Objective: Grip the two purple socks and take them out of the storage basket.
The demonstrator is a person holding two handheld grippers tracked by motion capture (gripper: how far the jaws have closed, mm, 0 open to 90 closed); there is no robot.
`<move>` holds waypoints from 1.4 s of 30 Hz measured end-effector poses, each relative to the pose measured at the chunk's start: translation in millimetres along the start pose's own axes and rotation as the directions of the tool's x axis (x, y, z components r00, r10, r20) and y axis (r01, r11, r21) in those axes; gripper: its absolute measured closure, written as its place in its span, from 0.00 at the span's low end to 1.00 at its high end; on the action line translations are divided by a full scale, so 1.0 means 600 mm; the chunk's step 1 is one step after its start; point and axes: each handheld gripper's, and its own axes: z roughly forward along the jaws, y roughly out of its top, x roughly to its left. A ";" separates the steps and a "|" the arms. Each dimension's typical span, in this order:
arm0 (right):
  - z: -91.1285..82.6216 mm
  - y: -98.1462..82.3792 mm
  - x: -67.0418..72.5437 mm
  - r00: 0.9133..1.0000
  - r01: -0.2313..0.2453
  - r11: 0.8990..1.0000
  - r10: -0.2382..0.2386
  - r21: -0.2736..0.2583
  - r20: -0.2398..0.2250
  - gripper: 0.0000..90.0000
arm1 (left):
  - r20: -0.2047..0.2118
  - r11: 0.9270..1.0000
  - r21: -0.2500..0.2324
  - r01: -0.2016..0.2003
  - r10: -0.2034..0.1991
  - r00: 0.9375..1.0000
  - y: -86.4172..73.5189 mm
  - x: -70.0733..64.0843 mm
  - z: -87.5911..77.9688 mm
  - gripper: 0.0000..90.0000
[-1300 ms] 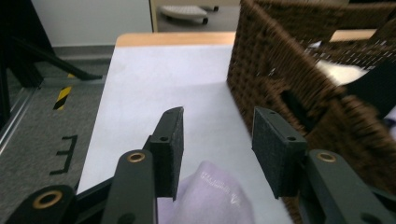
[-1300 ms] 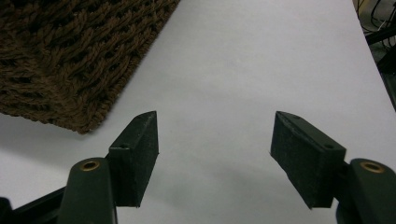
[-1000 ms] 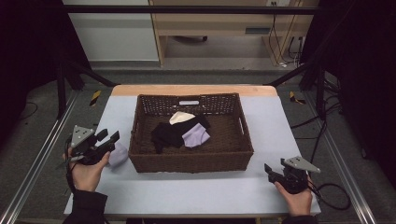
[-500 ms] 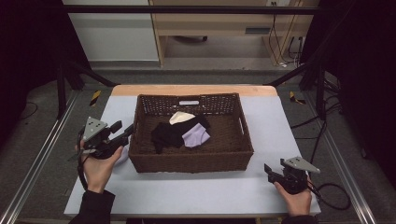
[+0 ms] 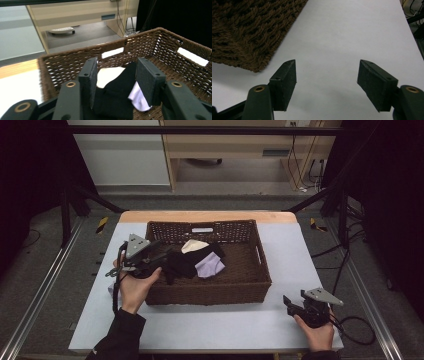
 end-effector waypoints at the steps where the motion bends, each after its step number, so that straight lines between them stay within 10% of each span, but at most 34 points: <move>1: 0.000 0.000 0.000 1.000 0.000 1.000 0.000 0.000 0.000 0.35 | -0.002 1.000 0.001 -0.005 0.005 1.000 0.002 -0.004 0.004 0.57; 12: 0.001 0.000 -0.001 1.000 0.003 1.000 -0.003 0.001 -0.002 0.36 | 0.048 0.998 0.015 -0.054 0.053 0.997 0.019 -0.050 0.067 0.58; 28: 0.001 -0.001 -0.003 1.000 -0.006 1.000 0.006 0.001 -0.003 0.36 | 0.080 0.997 0.043 -0.061 0.058 0.995 0.007 -0.062 0.143 0.59; 42: 0.002 -0.001 -0.004 1.000 -0.001 1.000 0.001 0.000 -0.004 0.37 | 0.115 0.984 0.156 -0.092 0.074 0.991 -0.028 -0.074 0.203 0.57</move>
